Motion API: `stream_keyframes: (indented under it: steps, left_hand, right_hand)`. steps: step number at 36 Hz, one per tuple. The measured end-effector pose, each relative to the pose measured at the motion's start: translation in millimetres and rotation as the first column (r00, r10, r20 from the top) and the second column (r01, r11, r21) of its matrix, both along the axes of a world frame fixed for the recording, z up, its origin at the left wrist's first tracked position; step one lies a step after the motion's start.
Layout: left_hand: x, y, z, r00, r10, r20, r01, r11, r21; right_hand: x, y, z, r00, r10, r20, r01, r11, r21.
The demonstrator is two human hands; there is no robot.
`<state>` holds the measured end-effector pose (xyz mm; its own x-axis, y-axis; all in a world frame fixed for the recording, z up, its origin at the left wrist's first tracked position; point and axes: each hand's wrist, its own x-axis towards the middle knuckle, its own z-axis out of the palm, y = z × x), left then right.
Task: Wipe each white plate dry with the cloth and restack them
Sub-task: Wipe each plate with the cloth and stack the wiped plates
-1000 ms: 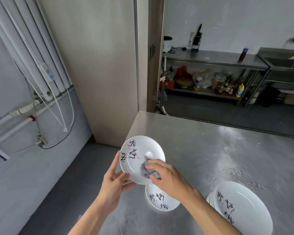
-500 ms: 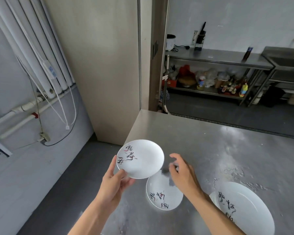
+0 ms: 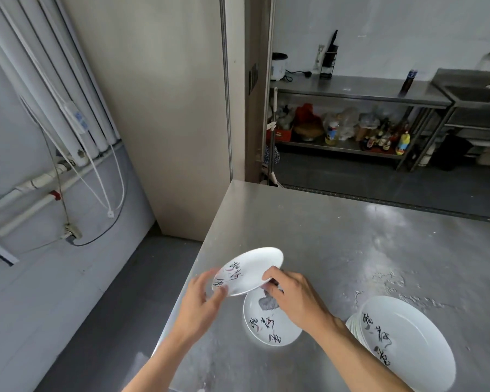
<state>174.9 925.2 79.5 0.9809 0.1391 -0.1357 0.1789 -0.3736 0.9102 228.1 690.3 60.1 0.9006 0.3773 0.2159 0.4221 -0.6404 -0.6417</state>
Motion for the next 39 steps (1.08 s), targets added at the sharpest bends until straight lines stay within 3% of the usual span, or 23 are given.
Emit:
stream_keyframes:
  steps: [2,4,6,11,13,17,20,23,25,28,31,33,35,39]
  left_hand:
    - [-1.6,6.8,-0.3,0.955,-0.216,0.204,0.159,0.952,0.262]
    - [-2.2,11.0,-2.8,0.875,-0.42,0.241,0.285,0.848,0.446]
    - [-0.1,12.2,-3.3,0.841,-0.494,0.219,0.294,0.759,0.581]
    - [4.6,6.2,-5.0,0.79,-0.573,0.218,0.261,0.636,0.726]
    - [5.2,5.2,-7.0,0.787,-0.567,0.243,0.237,0.641,0.73]
    - [6.3,0.0,-8.6,0.882,-0.415,0.226,0.252,0.817,0.518]
    - [4.7,-4.9,-8.8,0.943,-0.309,0.122,0.296,0.948,0.114]
    - [-3.7,-10.6,-1.3,0.976,-0.216,0.036,0.215,0.91,-0.356]
    - [-8.2,-14.9,0.2,0.981,-0.187,-0.052,0.129,0.831,-0.541]
    - [-9.3,-23.3,0.6,0.977,-0.129,-0.17,-0.016,0.751,-0.661]
    - [-6.4,-28.2,0.2,0.969,-0.09,-0.229,-0.109,0.679,-0.726]
    - [-4.4,-27.7,-0.2,0.966,-0.071,-0.248,-0.145,0.646,-0.749]
    - [-3.1,-25.7,-0.7,0.963,-0.052,-0.266,-0.177,0.622,-0.763]
    - [-3.5,-20.2,-4.8,0.957,-0.053,-0.285,-0.197,0.603,-0.773]
  right_hand:
    - [0.5,-0.8,1.1,0.999,0.004,-0.033,-0.005,1.0,-0.02]
    - [0.9,-1.1,3.0,0.999,-0.003,-0.054,0.002,1.0,-0.027]
    - [0.9,-0.9,4.8,0.997,0.0,-0.075,-0.002,1.0,-0.027]
    - [0.5,2.1,10.3,0.992,0.041,-0.119,-0.049,0.997,-0.067]
    - [1.2,3.3,13.6,0.991,0.05,-0.125,-0.057,0.997,-0.052]
    - [3.5,2.2,19.1,0.987,0.02,-0.159,-0.017,1.0,0.018]
    - [3.7,5.2,21.9,0.981,-0.1,-0.165,0.125,0.981,0.15]
    - [5.0,15.9,26.6,0.934,-0.314,-0.17,0.356,0.859,0.369]
    - [3.2,24.5,33.9,0.909,-0.38,-0.172,0.416,0.815,0.403]
    - [-0.9,32.9,42.1,0.964,-0.171,-0.204,0.243,0.876,0.416]
    - [-4.6,31.4,41.7,0.99,0.054,-0.132,-0.036,0.99,0.135]
    - [-3.1,28.4,37.4,0.995,0.096,-0.005,-0.096,0.99,-0.106]
    - [-3.4,26.7,34.3,0.986,0.142,0.084,-0.118,0.963,-0.242]
    - [-9.8,22.4,31.9,0.959,0.228,0.165,-0.181,0.949,-0.26]
